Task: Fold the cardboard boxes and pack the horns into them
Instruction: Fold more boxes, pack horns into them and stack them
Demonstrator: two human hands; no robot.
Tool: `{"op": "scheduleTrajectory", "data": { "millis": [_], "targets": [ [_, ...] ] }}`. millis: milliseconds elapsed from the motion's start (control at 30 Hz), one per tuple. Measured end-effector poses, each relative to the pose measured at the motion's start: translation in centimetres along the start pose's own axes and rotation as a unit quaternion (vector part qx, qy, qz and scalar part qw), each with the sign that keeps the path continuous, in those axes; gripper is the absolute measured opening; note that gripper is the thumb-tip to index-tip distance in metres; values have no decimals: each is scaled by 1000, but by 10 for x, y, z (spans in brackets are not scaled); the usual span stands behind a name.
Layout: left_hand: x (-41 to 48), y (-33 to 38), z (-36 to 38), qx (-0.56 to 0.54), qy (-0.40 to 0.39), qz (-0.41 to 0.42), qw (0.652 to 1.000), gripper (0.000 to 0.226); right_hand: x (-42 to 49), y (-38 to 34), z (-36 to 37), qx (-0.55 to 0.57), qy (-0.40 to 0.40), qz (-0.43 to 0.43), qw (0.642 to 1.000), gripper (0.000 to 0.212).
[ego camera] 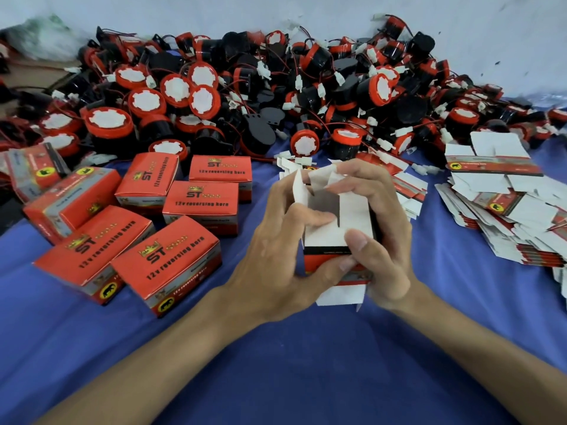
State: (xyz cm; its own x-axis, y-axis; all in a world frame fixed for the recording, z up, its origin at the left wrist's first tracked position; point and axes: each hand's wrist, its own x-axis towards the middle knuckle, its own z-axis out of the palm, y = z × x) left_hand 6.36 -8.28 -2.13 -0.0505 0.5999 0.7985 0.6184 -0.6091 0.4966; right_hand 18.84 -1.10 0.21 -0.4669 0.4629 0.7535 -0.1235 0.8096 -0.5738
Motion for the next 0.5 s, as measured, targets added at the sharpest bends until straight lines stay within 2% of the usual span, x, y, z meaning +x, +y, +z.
{"op": "scheduleTrajectory", "data": {
  "millis": [167, 333, 500],
  "targets": [
    [0, -4, -2, -7, 27, 16, 999, 39, -1, 0, 2, -9, -11, 32, 999, 52],
    [-3, -2, 4, -3, 36, 20, 999, 42, -3, -2, 3, -15, 44, -16, 999, 41],
    [-4, -2, 5, -6, 35, 22, 999, 43, -2, -4, 5, -11, 52, -39, 998, 40]
  ]
}}
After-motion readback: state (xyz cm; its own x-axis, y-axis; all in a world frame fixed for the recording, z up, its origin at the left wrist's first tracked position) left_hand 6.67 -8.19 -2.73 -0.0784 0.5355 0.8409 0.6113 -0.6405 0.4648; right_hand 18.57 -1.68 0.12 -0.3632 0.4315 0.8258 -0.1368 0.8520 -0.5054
